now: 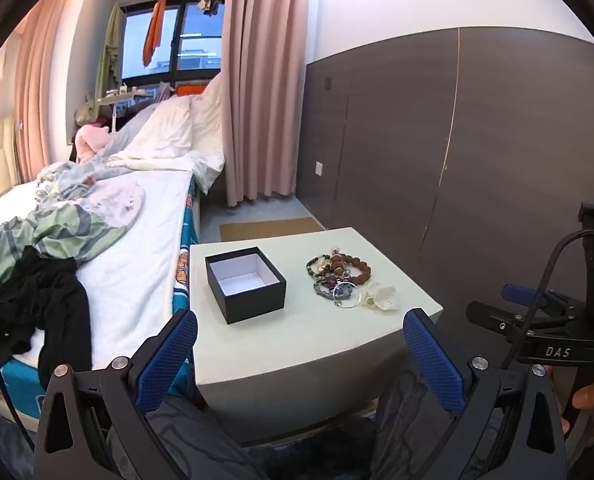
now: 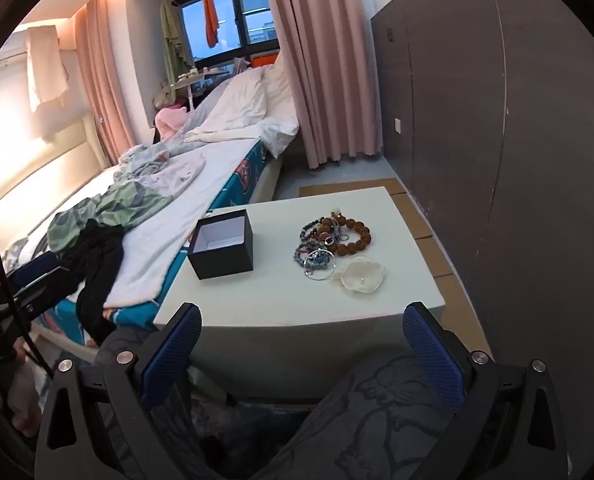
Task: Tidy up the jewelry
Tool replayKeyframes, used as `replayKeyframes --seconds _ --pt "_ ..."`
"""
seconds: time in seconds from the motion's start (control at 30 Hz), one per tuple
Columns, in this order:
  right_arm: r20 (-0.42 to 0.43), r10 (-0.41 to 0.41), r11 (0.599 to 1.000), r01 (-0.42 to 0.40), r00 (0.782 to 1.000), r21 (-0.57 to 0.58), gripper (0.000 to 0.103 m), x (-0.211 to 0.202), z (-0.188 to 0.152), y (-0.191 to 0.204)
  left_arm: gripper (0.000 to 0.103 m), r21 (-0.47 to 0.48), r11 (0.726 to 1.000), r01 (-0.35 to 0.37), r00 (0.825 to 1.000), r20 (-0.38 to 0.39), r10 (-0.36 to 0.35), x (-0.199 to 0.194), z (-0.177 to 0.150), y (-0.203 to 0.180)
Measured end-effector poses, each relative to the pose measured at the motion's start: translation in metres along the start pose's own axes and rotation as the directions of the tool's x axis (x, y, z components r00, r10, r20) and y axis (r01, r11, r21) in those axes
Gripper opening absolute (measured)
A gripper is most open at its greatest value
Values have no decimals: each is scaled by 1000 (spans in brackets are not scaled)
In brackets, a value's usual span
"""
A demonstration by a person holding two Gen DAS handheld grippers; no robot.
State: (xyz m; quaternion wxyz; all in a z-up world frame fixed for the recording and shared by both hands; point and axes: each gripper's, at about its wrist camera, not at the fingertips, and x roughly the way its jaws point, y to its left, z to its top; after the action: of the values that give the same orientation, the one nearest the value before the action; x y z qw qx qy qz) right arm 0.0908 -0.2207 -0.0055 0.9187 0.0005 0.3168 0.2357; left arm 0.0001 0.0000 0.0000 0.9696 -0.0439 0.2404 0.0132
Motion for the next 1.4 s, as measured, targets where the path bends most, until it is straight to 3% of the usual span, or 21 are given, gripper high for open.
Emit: replayKeyframes --seconds 1.4 --pt "16 -6 1000 7 1000 -30 101 2 -6 6 102 -38 999 -34 999 14 34 0 -3 10"
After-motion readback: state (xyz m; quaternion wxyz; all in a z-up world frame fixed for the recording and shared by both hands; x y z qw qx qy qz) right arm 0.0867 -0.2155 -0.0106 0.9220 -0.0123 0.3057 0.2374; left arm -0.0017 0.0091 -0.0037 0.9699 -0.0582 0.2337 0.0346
